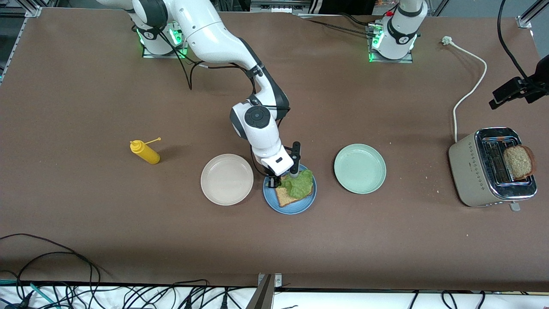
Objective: Make sandwich in blue plate with both arms
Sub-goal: 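Lower the lettuce onto the bread and open the right gripper, then move the right gripper back to the yellow mustard bottle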
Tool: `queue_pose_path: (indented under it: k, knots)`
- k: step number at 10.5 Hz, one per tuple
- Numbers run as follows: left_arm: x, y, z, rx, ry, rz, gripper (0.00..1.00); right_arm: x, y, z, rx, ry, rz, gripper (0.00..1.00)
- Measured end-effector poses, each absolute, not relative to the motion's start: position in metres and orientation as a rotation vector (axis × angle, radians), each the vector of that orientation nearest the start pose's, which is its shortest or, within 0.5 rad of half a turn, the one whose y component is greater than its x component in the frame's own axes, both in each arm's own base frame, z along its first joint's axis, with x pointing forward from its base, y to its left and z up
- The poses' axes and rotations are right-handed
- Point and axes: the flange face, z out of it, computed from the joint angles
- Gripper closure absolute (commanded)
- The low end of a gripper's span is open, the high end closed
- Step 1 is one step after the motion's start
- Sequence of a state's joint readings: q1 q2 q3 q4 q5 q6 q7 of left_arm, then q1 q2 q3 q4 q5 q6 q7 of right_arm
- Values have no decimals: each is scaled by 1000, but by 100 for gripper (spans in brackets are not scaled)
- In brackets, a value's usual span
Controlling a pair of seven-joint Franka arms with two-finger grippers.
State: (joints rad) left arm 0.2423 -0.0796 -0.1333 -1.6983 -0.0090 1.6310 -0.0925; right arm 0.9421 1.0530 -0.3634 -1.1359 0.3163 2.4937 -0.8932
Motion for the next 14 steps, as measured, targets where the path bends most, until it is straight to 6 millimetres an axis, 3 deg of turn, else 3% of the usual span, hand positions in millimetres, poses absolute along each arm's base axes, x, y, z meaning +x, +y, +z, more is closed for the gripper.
queue_pose_path:
  k: [3, 5, 6, 8, 9, 12, 14]
  knots:
    - [531, 55, 612, -3124, -318, -18, 0, 607, 517, 211, -2354, -2161, -599, 100]
    - [531, 55, 612, -3124, -319, -18, 0, 608, 516, 210, -2355, -2160, -605, 60]
    - [531, 55, 612, -3124, -319, -18, 0, 608, 516, 209, -2357, -2157, -604, 48]
    - [531, 56, 612, -3123, -322, -18, 0, 608, 516, 209, -2395, -2102, -607, 9]
    - [531, 57, 611, -3123, -325, -16, 0, 608, 517, 209, -2418, -2067, -609, 1]
    - [532, 59, 609, -3123, -330, -8, 0, 611, 512, 215, -2472, -1982, -559, 0]
    - [533, 60, 608, -3123, -331, -13, 0, 628, 489, 249, -2520, -1897, -461, 0]
